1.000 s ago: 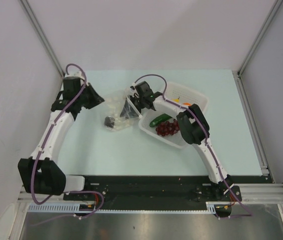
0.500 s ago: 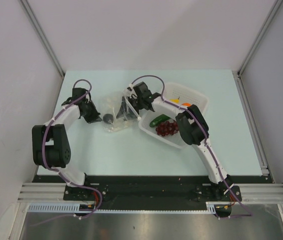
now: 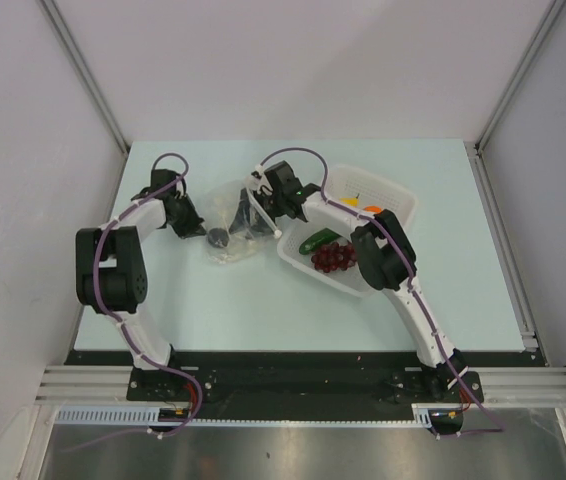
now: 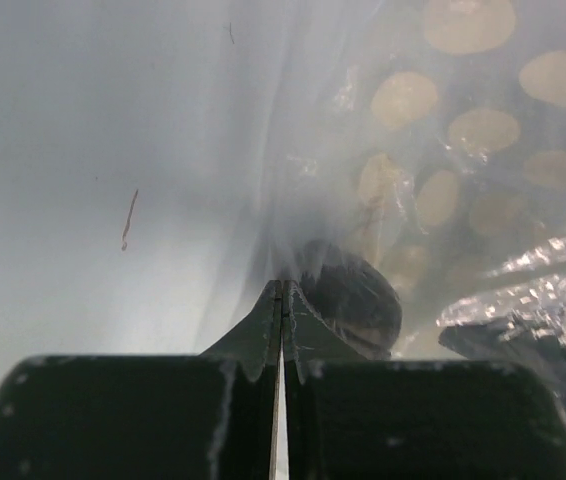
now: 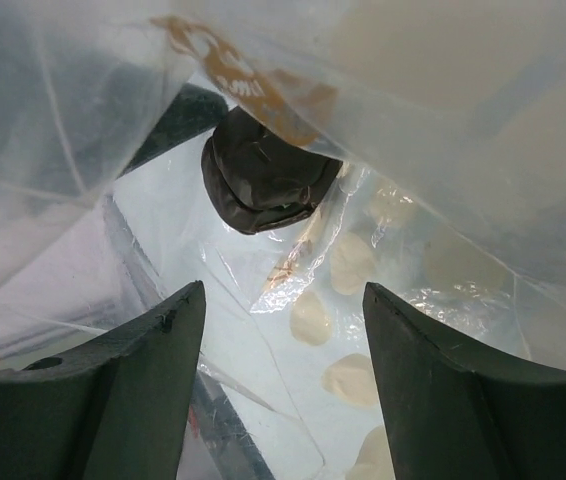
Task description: Open the zip-top bag and remove the fake food
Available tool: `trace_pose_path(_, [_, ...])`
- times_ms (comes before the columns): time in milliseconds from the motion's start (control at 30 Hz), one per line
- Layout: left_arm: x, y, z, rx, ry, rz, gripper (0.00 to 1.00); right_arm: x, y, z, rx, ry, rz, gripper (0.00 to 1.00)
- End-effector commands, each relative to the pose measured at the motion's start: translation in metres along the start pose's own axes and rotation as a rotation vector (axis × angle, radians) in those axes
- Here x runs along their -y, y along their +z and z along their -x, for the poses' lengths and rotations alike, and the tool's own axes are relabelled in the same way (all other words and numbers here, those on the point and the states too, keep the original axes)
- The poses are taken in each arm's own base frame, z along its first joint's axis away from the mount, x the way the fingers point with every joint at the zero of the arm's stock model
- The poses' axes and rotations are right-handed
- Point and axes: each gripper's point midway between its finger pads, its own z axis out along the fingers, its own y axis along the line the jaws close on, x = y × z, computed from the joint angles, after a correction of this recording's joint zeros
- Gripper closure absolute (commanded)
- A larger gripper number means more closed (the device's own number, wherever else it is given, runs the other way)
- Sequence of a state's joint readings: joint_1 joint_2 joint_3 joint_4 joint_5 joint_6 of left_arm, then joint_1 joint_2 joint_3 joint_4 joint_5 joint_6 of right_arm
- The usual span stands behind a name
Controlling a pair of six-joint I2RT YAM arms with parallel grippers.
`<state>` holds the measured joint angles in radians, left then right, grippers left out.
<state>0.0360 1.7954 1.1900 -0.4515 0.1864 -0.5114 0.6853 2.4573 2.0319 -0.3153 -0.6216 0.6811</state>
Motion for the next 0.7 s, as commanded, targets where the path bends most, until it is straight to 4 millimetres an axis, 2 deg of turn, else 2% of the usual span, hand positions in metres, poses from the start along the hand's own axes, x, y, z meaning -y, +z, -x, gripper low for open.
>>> trace_pose_path(0, [0.009, 0.011, 0.012, 0.004, 0.027, -0.034, 1.00, -0.015, 0.001, 0.011, 0.017, -0.041, 0.056, 0.30])
trace_pose_path(133, [0.020, 0.016, 0.002, -0.018, 0.040, -0.062, 1.00, -0.017, 0.004, 0.013, 0.018, -0.033, 0.065, 0.28])
trace_pose_path(167, [0.030, 0.018, -0.013, -0.043, 0.064, -0.077, 1.00, -0.013, 0.007, 0.010, 0.006, -0.026, 0.060, 0.28])
trace_pose_path(300, [0.045, 0.019, -0.029, -0.072, 0.069, -0.122, 1.00, -0.013, 0.013, 0.005, -0.004, -0.025, 0.067, 0.28])
trace_pose_path(567, [0.045, 0.014, -0.037, -0.084, 0.081, -0.135, 1.00, -0.009, 0.024, 0.010, 0.001, 0.000, 0.068, 0.25])
trace_pose_path(667, [0.040, 0.009, -0.034, -0.067, 0.081, -0.127, 1.00, -0.007, 0.025, 0.006, -0.016, 0.013, 0.060, 0.29])
